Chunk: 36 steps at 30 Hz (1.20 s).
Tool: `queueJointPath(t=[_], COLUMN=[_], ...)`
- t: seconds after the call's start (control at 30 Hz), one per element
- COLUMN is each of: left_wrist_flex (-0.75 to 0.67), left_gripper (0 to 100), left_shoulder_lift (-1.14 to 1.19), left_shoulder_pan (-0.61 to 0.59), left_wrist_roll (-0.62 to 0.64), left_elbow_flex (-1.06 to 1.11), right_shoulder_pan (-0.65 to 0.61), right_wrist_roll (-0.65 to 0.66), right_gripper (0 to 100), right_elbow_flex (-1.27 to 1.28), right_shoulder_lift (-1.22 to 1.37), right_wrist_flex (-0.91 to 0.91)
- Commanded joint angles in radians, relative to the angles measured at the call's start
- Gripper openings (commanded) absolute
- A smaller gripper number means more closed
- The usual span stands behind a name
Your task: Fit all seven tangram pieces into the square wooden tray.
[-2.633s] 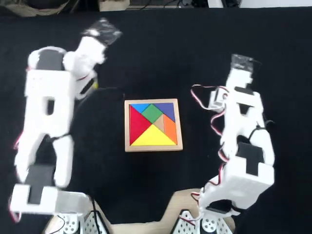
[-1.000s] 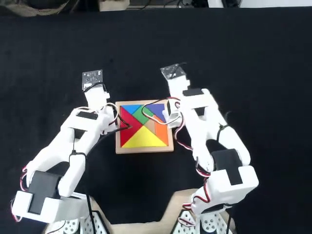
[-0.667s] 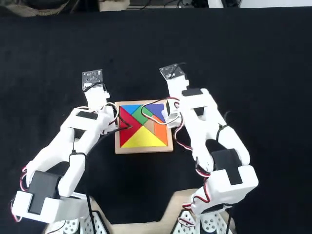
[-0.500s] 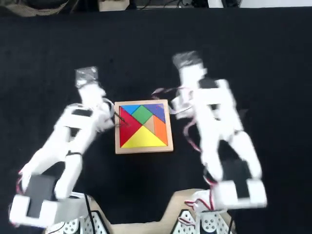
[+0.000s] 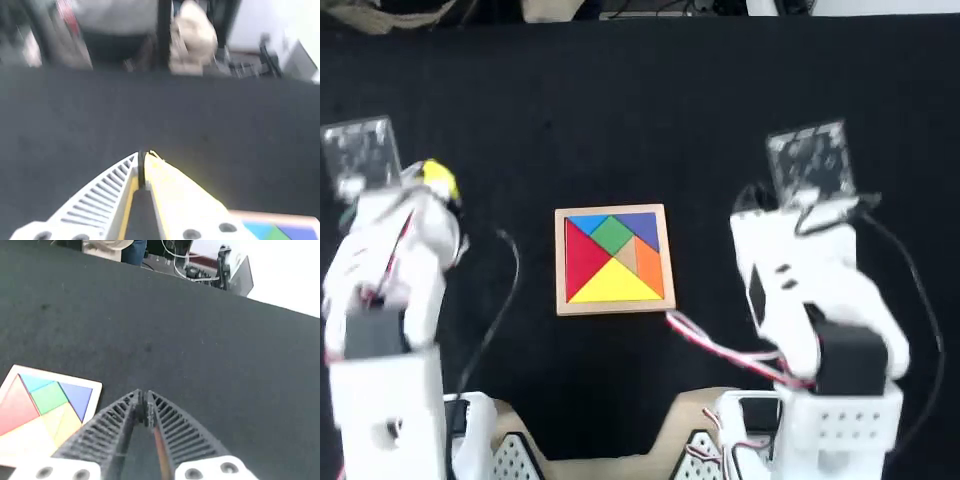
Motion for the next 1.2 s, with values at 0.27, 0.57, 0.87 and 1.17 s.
queueJointPath(t=[0.27,0.57,0.87,1.17], left_wrist_flex=[-0.408,-0.872,-0.896,-0.898], left_gripper=[16,29,15,15], left_shoulder_lift=[-0.729,-0.738,-0.744,-0.744], left_shoulder_pan=[-0.108,-0.137,0.077,-0.064], left_wrist_roll=[-0.035,-0.029,-0.037,-0.031], left_elbow_flex=[0.314,0.381,0.349,0.255], right_shoulder_pan=[0.020,0.012,-0.003,-0.003], right_wrist_roll=[0.087,0.080,0.049,-0.204], right_gripper=[1.2,1.2,1.2,1.2], right_elbow_flex=[0.128,0.344,0.421,0.246], right_shoulder_lift=[-0.401,-0.710,-0.779,-0.779], right_wrist_flex=[-0.450,-0.939,-1.100,-1.103])
